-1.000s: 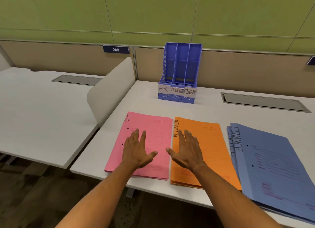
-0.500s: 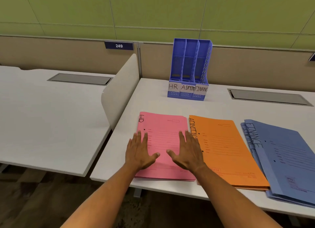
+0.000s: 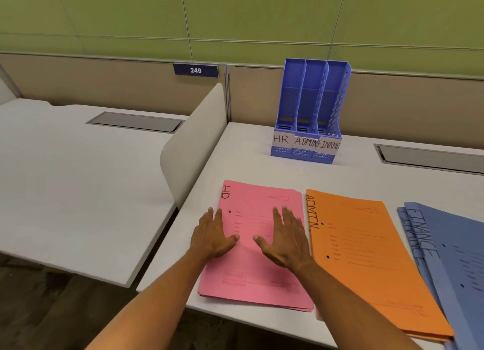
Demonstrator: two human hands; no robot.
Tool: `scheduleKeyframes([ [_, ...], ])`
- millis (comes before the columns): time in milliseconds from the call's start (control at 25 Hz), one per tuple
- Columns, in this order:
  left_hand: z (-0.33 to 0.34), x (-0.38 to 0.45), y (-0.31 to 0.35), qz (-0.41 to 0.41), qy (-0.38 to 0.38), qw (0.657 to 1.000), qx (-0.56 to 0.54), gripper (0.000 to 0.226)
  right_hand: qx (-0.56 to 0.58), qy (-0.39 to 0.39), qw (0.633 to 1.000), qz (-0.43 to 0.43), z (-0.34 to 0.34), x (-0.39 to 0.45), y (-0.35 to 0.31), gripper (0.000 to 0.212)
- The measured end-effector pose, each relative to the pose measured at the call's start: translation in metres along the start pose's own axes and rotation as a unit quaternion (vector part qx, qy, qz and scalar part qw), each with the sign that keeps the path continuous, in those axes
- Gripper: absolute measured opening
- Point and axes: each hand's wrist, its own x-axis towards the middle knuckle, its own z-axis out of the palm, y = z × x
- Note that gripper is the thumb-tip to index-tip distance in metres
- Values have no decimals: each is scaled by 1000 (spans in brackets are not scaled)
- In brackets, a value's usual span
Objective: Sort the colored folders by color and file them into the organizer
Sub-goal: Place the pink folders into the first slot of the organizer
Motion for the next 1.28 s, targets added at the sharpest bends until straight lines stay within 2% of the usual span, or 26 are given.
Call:
scheduleKeyframes([
  [80, -2, 5, 0, -17, -5, 1000, -21, 89, 3, -13, 1000, 2, 3, 6, 1, 97],
  [240, -7, 21, -3, -15, 2, 998, -61, 51, 6, -26, 1000, 13, 9, 12, 0, 97],
  [320, -11, 28, -4, -33, 2, 995, -99, 40, 4, -30, 999, 17, 12, 16, -3, 97],
  [520, -22, 41, -11, -62, 12, 987, -148, 26, 6, -20, 999, 46, 16, 21, -19, 96],
  [760, -28, 55, -23, -64, -46, 970, -230, 10, 4, 5, 997, 83, 14, 29, -40, 95],
  [1000, -55, 63, -33, -59, -82, 932, -347, 26, 3, 60, 992, 110, -9, 44, -53, 93],
  [1280, -88, 75, -29, -15, -90, 922, -377, 35, 0, 118, 985, 123, -44, 64, -55, 89],
])
